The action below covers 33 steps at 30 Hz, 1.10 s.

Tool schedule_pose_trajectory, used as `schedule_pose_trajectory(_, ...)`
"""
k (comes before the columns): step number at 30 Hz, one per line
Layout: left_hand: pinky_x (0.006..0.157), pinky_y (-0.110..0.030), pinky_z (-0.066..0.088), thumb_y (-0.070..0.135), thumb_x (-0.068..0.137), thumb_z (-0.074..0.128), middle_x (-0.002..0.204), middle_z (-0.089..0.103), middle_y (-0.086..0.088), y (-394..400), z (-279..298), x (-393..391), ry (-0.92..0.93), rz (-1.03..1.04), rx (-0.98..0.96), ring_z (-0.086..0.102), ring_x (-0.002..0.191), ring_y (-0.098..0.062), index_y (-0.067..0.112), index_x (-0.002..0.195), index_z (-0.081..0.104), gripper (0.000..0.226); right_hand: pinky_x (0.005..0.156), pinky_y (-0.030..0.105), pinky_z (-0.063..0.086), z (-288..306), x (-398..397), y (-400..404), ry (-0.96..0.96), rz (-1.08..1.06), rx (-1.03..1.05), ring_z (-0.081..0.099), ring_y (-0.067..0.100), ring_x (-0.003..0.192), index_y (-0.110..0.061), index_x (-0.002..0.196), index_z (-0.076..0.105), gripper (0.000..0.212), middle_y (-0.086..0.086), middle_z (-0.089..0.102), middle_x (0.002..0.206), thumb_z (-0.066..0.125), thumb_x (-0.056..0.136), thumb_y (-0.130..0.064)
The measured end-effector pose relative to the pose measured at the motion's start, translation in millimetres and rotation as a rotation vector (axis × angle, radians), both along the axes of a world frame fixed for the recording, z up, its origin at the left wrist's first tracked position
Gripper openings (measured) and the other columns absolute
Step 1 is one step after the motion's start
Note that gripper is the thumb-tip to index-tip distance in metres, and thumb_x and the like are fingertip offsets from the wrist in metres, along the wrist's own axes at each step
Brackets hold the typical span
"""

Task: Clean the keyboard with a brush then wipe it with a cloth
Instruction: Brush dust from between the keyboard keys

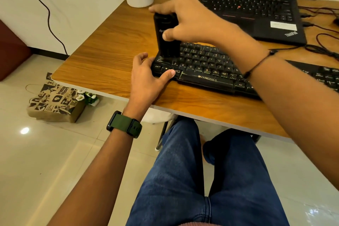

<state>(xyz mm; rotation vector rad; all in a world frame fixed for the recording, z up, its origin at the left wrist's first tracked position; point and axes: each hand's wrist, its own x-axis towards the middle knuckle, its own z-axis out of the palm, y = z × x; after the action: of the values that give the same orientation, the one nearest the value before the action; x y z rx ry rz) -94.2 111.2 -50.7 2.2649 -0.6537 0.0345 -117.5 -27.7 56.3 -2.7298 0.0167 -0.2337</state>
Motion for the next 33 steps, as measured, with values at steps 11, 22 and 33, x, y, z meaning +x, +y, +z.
schedule_pose_trajectory(11,0.087,-0.006,0.021,0.040,0.080,0.066,0.142,0.033,-0.005,-1,-1,-1,0.000,-0.013,-0.024,0.033,0.130,-0.015,0.006,0.130,0.049,0.063,0.069,0.026,0.058,9,-31,-26,-0.030,-0.080,0.213,0.056,0.017,0.106,-0.026,0.140,0.039,0.064,-0.002,0.048,0.128,0.063,0.083,-0.009)
schedule_pose_trajectory(22,0.095,-0.014,0.028,0.038,0.080,0.068,0.140,0.034,-0.006,-1,-2,0,0.000,-0.010,-0.060,0.036,0.129,-0.017,0.004,0.131,0.047,0.065,0.098,0.026,0.042,-1,-39,-29,-0.004,-0.104,0.124,0.044,0.009,0.118,-0.027,0.140,0.040,0.064,-0.001,0.048,0.138,0.064,0.083,-0.011)
schedule_pose_trajectory(33,0.092,-0.016,0.033,0.043,0.080,0.066,0.141,0.033,-0.006,0,-7,-7,-0.066,0.067,-0.064,0.037,0.127,-0.015,0.006,0.126,0.051,0.062,0.078,0.021,0.056,4,-34,-15,-0.123,-0.069,0.266,0.053,0.008,0.103,-0.029,0.139,0.040,0.063,-0.009,0.049,0.119,0.064,0.082,-0.014)
